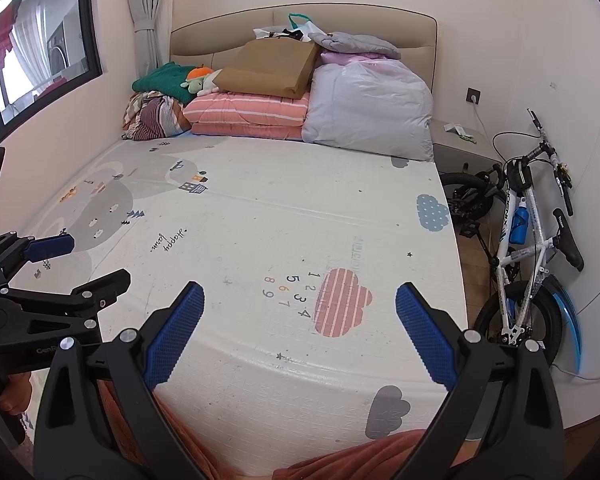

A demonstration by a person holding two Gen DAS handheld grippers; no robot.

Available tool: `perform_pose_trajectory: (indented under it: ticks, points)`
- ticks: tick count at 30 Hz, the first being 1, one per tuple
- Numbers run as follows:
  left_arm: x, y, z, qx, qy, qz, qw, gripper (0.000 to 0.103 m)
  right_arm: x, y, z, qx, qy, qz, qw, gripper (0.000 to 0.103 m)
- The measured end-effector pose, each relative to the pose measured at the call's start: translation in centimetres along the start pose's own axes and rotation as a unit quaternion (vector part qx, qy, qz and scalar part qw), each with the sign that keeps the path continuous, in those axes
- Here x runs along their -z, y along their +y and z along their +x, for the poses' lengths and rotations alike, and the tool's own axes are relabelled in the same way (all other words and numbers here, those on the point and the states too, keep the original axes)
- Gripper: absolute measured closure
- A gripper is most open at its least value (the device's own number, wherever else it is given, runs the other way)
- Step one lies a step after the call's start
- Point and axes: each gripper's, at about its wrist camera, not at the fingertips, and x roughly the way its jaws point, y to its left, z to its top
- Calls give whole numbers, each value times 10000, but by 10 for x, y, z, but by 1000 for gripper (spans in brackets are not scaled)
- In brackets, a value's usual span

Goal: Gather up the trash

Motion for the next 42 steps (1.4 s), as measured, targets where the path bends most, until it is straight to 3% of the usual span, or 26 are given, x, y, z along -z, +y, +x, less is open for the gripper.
perform_pose_trajectory:
  ticks: [42]
  points:
    - [3, 0, -9, -24, 0, -42, 10000, 17, 0, -2, -2, -1, -6, 49, 10000, 10]
